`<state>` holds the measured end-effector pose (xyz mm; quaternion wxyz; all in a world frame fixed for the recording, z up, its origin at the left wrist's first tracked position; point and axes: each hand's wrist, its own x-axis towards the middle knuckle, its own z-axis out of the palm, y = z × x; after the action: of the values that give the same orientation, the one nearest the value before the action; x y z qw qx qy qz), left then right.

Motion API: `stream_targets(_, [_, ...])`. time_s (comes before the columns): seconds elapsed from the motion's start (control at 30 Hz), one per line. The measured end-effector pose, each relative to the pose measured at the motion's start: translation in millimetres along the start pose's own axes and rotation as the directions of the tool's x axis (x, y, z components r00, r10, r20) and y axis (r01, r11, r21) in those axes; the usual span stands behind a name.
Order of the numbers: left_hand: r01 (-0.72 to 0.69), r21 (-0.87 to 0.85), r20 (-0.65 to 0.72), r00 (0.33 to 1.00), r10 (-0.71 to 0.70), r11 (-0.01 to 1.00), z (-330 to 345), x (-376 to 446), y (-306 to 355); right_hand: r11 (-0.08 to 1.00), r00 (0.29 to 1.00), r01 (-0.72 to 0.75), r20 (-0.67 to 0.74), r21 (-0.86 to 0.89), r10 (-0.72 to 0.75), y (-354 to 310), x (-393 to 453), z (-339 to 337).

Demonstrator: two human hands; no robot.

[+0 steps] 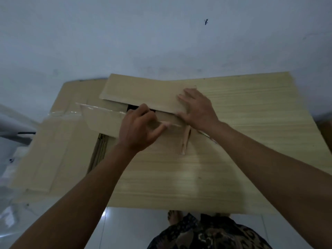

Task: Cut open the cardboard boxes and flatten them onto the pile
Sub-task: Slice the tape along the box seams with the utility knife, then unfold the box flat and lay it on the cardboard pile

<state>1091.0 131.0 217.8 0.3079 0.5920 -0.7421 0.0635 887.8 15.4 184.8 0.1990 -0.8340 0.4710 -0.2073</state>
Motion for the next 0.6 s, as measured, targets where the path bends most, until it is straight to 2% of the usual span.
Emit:
stream_targets(0.07, [-0.083, -0.047, 0.061, 0.994, 0.086, 0.995, -11.3, -7.5, -5.6, 0.990, 0.978, -0.012, 0.206, -0.139, 0.041, -6.6, 6.3, 0.0])
stream_targets(0.1, [-0.116, -0.062, 0.095, 0.988, 0.121, 0.991, -15.8, -11.4, -8.4, 0.980, 0.968, -0.001, 0.244, -0.199, 0.050, -11.0, 7.2, 1.2])
stream_targets(0.13, [-0.140, -0.068, 0.124, 0.981, 0.148, 0.988, -19.9, -14.8, -10.6, 0.971, 0.973, 0.010, 0.225, -0.239, 0.045, -15.4, 6.8, 4.0])
stream_targets(0.17, [-0.159, -0.063, 0.141, 0.976, 0.166, 0.985, -23.1, -17.6, -11.9, 0.966, 0.985, 0.018, 0.170, -0.257, 0.027, -19.1, 5.2, 7.1])
stream_targets(0.23, [-0.192, -0.034, 0.155, 0.968, 0.195, 0.981, -29.2, -21.5, -13.3, 0.980, 0.999, -0.009, -0.034, -0.201, 0.002, -23.6, 0.0, 10.6])
stream_targets(0.33, [-0.257, -0.010, 0.161, 0.953, 0.255, 0.966, -39.7, -22.9, -17.0, 0.988, 0.950, -0.125, -0.297, -0.089, 0.094, -27.8, -8.1, -0.2])
stream_targets(0.47, [-0.283, 0.061, 0.156, 0.950, 0.271, 0.957, -54.6, -20.0, -28.3, 0.948, 0.888, -0.294, -0.401, -0.119, 0.225, -21.3, -13.7, -26.3])
stream_targets(0.6, [-0.192, 0.128, 0.254, 0.955, 0.155, 0.973, -69.4, -23.0, -57.0, 0.909, 0.826, -0.409, -0.453, -0.075, 0.335, -0.4, -22.3, -39.6])
